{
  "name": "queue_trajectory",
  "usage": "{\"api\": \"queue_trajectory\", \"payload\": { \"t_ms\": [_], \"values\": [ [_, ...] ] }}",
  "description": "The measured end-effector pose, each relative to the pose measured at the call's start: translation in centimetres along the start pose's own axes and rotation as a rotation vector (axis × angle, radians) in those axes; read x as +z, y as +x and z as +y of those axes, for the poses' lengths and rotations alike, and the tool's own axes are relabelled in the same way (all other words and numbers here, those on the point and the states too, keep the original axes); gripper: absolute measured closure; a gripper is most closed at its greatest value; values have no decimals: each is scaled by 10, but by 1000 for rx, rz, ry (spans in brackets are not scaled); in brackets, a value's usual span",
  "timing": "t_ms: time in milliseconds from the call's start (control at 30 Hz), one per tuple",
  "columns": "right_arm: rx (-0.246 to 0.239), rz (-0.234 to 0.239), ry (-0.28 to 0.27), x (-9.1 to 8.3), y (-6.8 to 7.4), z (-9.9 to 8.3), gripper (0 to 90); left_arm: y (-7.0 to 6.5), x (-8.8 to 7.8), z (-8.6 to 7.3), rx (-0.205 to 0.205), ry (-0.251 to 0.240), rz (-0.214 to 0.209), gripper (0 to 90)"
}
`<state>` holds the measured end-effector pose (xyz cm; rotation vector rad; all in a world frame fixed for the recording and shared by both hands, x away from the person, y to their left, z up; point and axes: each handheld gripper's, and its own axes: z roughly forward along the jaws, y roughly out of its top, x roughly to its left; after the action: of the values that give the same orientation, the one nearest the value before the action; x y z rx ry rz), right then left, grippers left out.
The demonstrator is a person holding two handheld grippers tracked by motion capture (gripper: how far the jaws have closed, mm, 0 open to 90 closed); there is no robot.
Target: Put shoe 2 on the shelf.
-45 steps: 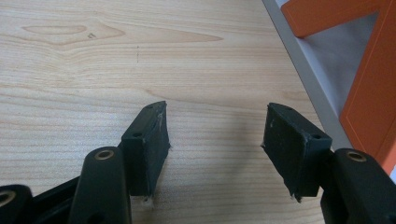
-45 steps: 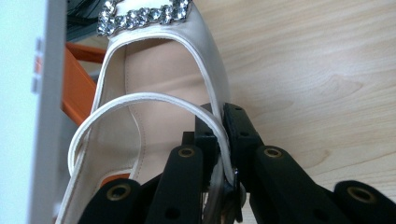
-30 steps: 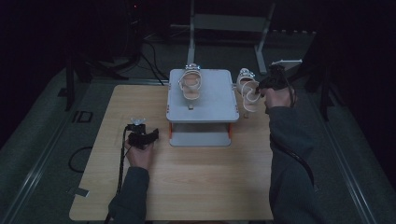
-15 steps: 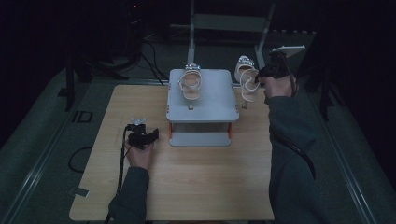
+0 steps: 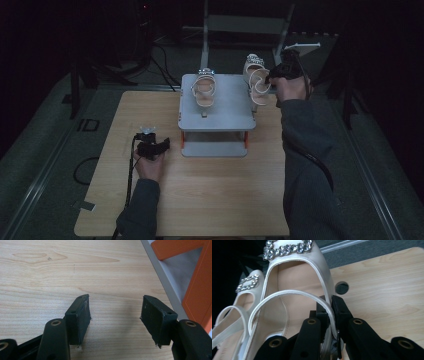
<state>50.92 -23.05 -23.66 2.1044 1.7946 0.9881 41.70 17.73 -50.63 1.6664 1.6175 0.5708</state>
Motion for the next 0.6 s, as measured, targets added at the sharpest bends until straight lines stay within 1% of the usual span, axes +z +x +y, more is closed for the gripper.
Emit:
{"api": "queue_trajectory", "payload": {
  "t_ms": [33,67,167,233,267,300,367,400,600],
  "values": [
    [0,0,0,0,0,0,854,0,0,0,0,0,0,404],
    [0,11,10,2,5,-1,854,0,0,0,0,1,-1,404],
    [5,38,27,7,10,-2,854,0,0,0,1,0,-1,404],
    [1,37,32,10,15,-4,854,0,0,0,1,0,-1,404],
    [1,37,32,10,15,-4,854,0,0,0,1,0,-1,404],
    [-4,42,42,14,20,-5,854,0,0,0,1,0,-1,404],
    [-8,41,43,16,21,-6,854,0,0,0,0,0,-2,404],
    [-14,42,49,20,25,-7,854,1,0,0,-2,0,-4,404],
    [-22,41,60,28,30,-11,854,1,0,0,-4,-1,-4,404]
  ]
}}
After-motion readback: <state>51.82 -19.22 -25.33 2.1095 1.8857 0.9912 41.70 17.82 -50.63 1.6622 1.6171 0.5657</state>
